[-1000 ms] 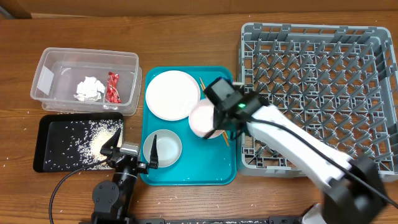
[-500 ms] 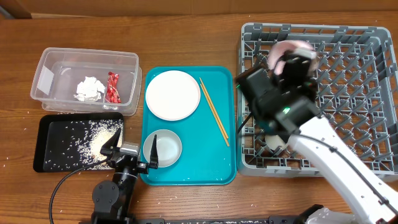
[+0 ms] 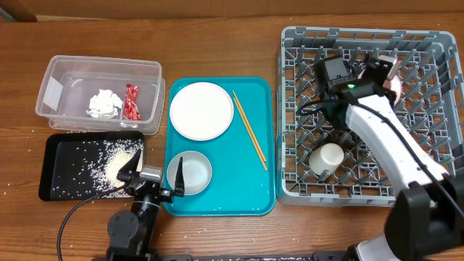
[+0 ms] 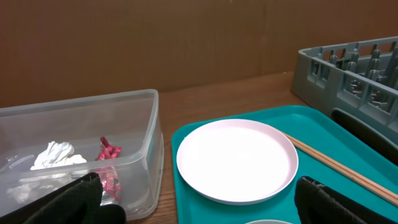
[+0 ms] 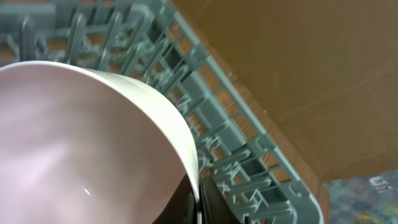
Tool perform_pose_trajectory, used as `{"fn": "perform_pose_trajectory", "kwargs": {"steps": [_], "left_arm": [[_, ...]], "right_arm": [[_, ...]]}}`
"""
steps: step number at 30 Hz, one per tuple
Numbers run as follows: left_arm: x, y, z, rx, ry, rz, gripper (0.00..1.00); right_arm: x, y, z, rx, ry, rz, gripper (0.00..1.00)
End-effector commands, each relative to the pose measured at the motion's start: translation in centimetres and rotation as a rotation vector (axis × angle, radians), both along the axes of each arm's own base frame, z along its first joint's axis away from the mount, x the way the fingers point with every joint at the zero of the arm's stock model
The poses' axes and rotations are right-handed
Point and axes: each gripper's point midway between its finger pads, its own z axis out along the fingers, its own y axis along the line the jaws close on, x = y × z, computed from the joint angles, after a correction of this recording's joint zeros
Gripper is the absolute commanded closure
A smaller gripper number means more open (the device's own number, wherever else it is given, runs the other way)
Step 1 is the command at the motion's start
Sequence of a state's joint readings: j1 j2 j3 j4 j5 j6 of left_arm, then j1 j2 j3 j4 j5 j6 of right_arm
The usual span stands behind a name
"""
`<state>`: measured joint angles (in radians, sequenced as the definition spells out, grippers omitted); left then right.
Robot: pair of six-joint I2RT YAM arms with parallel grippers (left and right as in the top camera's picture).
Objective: Sort waste into correct bins and load items into the dishwasher
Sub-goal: 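Lift the pink bowl and place it upside down in the rack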
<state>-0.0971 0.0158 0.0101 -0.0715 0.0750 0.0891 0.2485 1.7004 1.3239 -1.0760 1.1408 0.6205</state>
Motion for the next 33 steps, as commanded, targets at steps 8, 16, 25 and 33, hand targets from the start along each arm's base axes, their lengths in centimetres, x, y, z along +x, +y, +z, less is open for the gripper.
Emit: {"fn": "perform_pose_trajectory", "kwargs": {"steps": [8,16,25,33], "left_arm": [[0.0,0.3,0.0,0.009,-0.007,0.013,0.00],[0.0,0.3,0.0,0.009,-0.007,0.013,0.00],[0.0,0.3,0.0,0.009,-0.007,0.013,0.00],[0.0,0.3,0.0,0.009,-0.007,0.013,0.00]], "right_arm": [[-1.0,2.5,-3.0,0.001,0.150,0.035,0.96],[-1.6,5.2,-4.2,0.064,0.204,0.097,0.96],[-2.6,6.5,-5.3,0.166,0.240,0.098,0.92],[-2.4,9.2,-1.8,0.343,0.106,0.155,0.66]]}}
